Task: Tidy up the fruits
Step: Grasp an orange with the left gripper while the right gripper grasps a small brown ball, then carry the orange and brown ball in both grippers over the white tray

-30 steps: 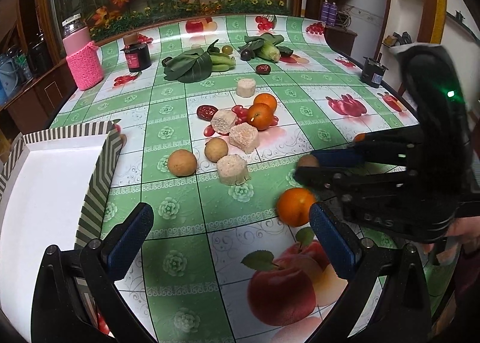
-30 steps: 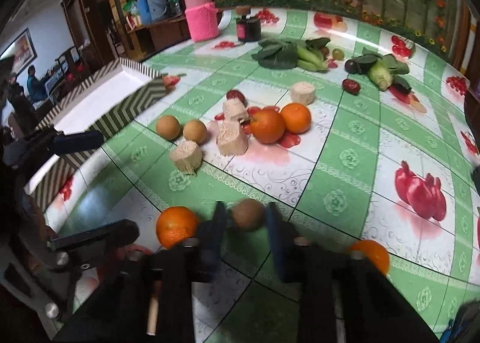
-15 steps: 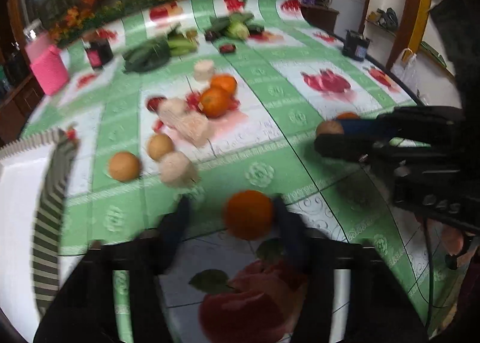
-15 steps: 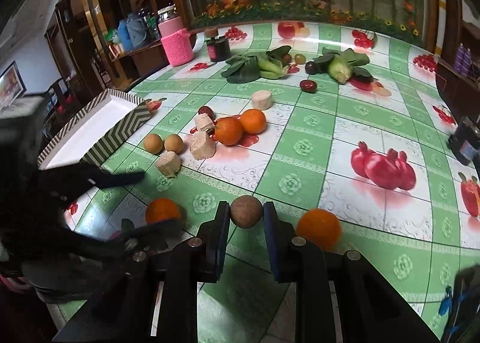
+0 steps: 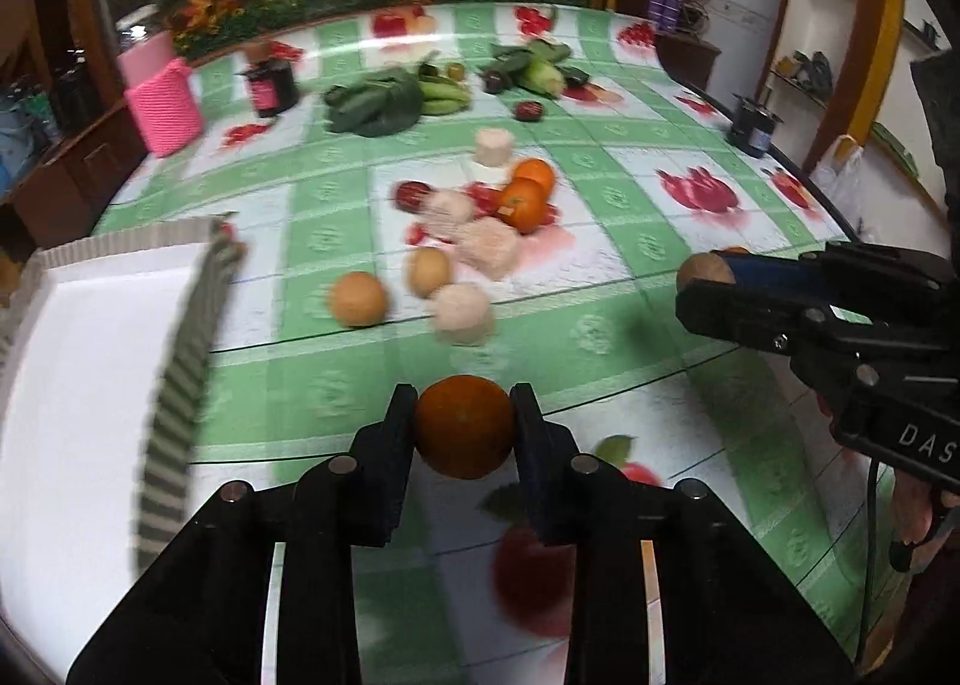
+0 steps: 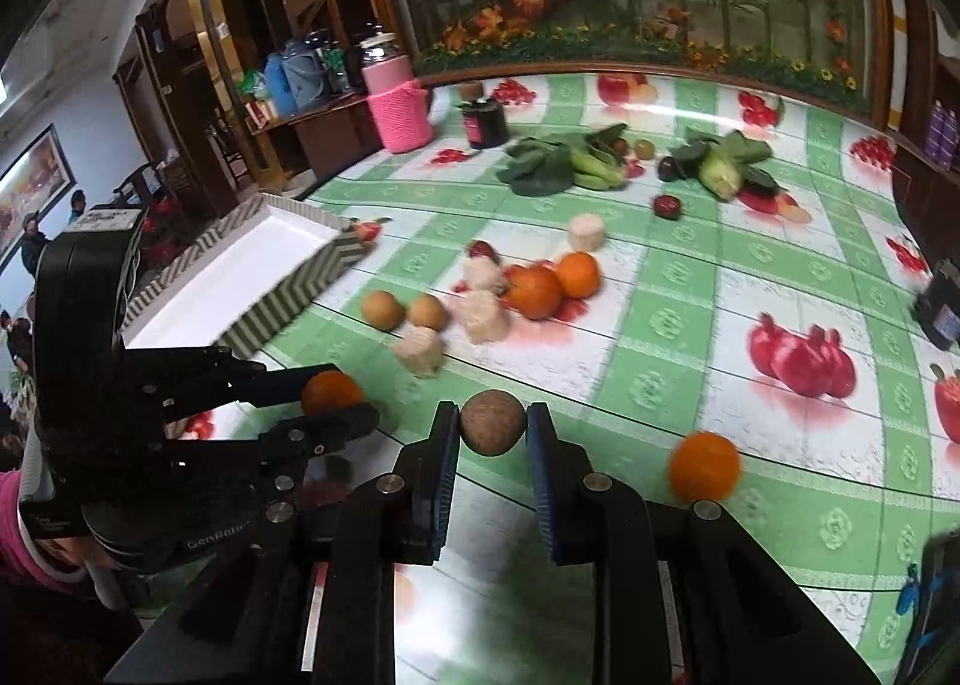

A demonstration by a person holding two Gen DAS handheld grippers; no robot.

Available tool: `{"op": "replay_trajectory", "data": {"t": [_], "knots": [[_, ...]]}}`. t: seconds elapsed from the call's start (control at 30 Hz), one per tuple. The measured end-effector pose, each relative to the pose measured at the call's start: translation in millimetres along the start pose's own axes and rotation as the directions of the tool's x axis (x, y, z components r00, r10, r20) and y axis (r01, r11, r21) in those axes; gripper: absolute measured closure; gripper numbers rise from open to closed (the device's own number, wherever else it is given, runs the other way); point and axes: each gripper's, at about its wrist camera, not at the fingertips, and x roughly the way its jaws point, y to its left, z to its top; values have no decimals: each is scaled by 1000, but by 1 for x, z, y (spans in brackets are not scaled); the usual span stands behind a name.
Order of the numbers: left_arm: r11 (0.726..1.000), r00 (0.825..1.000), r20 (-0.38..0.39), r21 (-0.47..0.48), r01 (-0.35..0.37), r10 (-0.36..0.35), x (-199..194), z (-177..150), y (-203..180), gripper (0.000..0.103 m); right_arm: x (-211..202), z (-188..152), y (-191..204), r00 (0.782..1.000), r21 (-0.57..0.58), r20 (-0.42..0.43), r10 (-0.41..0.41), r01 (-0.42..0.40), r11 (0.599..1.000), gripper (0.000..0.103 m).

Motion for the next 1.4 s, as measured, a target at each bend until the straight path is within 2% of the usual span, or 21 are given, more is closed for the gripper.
{"op": "replay_trajectory", "data": {"t": [0.37, 0.77, 1.03, 1.4], "knots": [[989, 992, 19, -85, -124, 126, -33, 2, 71, 74, 21, 29, 60, 997, -81, -5, 75, -75, 994, 80], [956, 973, -25, -179, -232, 231, -31, 12, 153, 74, 64, 74, 125, 988, -177, -37, 147, -152, 973, 80], [935, 966, -79, -243, -259, 247, -8, 20, 199, 74, 108, 96, 159, 983, -227, -80, 165, -179, 957, 80], [916, 962, -138, -298, -268, 236, 26, 24, 227, 74, 177, 114, 170, 977, -261, -171, 127, -170, 950, 80]]}}
